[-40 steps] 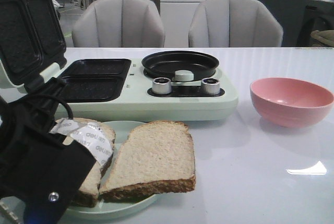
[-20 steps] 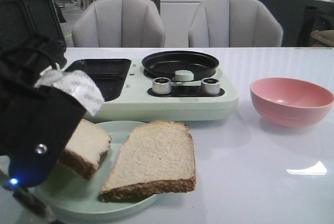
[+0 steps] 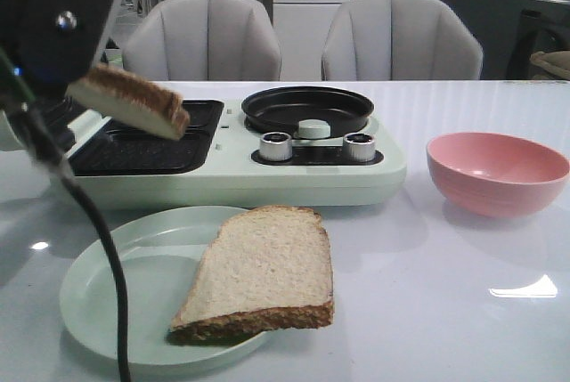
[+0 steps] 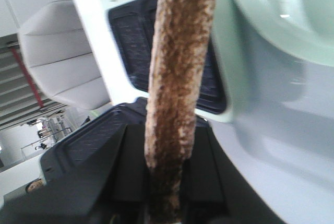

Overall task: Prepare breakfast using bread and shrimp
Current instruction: 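Carry the bread slice with the left gripper onto the press plate and release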

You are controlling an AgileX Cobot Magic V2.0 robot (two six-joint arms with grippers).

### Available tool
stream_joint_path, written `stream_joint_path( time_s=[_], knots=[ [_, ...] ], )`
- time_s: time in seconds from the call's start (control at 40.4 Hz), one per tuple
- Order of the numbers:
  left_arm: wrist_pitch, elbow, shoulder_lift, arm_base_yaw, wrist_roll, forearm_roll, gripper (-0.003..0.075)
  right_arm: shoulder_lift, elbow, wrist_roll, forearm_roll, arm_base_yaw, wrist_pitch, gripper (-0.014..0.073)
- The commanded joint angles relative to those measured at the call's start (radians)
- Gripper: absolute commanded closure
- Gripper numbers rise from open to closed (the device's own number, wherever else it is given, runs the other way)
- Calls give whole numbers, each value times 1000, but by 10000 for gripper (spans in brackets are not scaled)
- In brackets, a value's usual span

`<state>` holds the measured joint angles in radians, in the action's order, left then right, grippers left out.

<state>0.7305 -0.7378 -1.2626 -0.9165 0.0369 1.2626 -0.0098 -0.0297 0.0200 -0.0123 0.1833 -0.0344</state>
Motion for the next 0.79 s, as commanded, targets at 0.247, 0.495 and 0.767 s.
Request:
stream_joint_path(
  time_s=[0.247,0.495,0.767],
  knots=[
    [-370,-144,-52,320,-2,155,545,-19,4,-3,12,3,92,627],
    [-453,-273,-203,458,-2,186,545,-19,4,-3,12,3,92,627],
    [-587,-463,-402,556,-16,149,545,-19,4,-3,12,3,92,627]
  ],
)
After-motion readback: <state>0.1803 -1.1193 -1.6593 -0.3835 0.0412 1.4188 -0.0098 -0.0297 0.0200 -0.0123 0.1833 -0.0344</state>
